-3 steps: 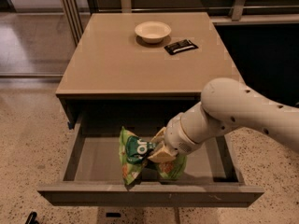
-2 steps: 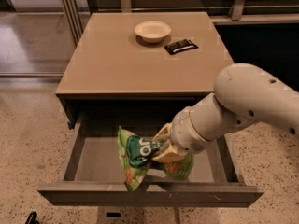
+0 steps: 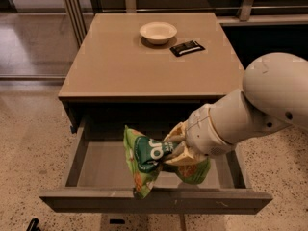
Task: Pick green rice chip bag from top drawer and place on counter
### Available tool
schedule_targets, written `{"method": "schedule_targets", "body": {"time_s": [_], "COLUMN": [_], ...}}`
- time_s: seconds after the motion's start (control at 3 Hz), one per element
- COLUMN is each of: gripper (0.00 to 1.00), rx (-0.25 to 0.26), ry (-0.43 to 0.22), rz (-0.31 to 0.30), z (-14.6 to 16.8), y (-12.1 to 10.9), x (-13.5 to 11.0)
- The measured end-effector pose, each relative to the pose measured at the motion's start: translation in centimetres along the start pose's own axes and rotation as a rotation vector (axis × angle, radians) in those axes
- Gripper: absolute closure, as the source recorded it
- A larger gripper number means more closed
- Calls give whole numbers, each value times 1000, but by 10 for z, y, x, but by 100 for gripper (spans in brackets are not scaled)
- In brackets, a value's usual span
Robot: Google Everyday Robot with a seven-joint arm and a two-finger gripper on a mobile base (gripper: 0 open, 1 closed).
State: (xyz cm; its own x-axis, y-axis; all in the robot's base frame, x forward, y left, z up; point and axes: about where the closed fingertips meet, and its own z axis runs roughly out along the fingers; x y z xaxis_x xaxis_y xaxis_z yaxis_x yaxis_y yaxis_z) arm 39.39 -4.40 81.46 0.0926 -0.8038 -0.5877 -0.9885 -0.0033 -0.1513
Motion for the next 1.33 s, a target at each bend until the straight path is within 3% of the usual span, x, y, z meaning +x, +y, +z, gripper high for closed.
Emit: {"method": "schedule_targets", "body": {"time_s": [0.33, 0.67, 1.0, 1.33], "gripper": [100, 100, 100, 100], "rx": [31, 147, 337, 456], "ry": [37, 63, 77, 94], "rz": [24, 93, 207, 268], "z": [-24, -71, -135, -172], "y": [-7, -11, -15, -19], "x": [1, 12, 39, 51]}}
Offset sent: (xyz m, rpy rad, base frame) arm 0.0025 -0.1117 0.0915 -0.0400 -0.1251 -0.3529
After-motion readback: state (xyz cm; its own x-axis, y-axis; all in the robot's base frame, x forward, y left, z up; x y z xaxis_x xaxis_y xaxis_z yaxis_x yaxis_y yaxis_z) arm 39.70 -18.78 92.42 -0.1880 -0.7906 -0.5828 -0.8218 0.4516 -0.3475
